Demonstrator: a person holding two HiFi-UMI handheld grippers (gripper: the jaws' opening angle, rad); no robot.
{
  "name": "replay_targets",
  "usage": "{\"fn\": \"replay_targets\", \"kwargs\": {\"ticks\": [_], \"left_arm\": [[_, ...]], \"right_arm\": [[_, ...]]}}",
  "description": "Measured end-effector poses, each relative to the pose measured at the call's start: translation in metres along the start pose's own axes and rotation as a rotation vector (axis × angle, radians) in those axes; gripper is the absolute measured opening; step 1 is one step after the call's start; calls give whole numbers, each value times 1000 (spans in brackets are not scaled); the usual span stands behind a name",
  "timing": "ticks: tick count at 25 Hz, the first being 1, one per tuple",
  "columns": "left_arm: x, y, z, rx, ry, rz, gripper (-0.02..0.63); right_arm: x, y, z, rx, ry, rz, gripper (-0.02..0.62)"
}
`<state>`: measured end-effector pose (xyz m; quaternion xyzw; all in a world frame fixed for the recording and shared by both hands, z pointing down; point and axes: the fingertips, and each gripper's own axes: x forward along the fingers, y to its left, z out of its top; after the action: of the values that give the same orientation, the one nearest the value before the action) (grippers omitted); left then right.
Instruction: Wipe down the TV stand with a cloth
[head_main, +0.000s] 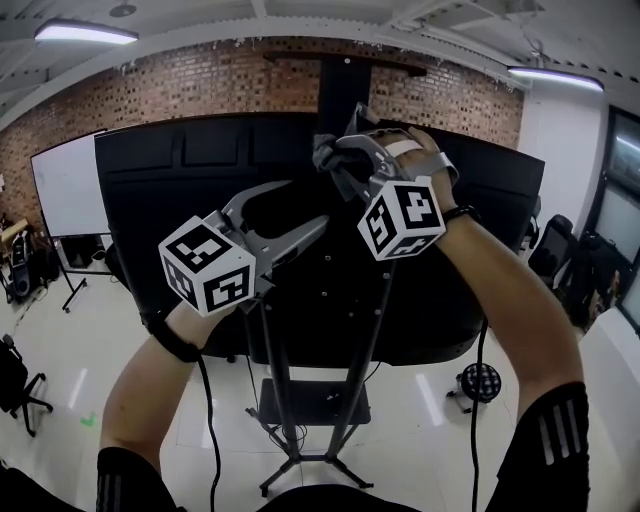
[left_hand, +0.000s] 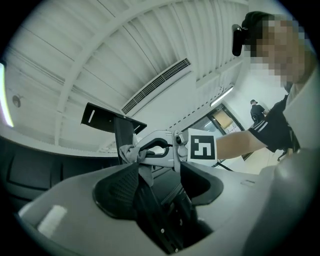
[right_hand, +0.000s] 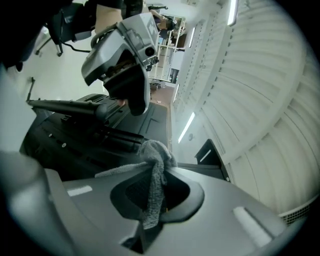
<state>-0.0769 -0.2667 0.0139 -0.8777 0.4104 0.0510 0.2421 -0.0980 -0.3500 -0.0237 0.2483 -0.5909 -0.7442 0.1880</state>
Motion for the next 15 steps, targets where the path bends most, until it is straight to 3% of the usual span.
{"fn": "replay_targets", "kwargs": {"ticks": [8, 15], "left_arm": [[-22, -23, -28, 21, 32, 37, 287], [-46, -45, -80, -5, 65, 51, 287]], "right_arm": [[-9, 71, 10, -132, 44, 89, 20], [-21, 137, 29, -155, 111, 150, 20]]}}
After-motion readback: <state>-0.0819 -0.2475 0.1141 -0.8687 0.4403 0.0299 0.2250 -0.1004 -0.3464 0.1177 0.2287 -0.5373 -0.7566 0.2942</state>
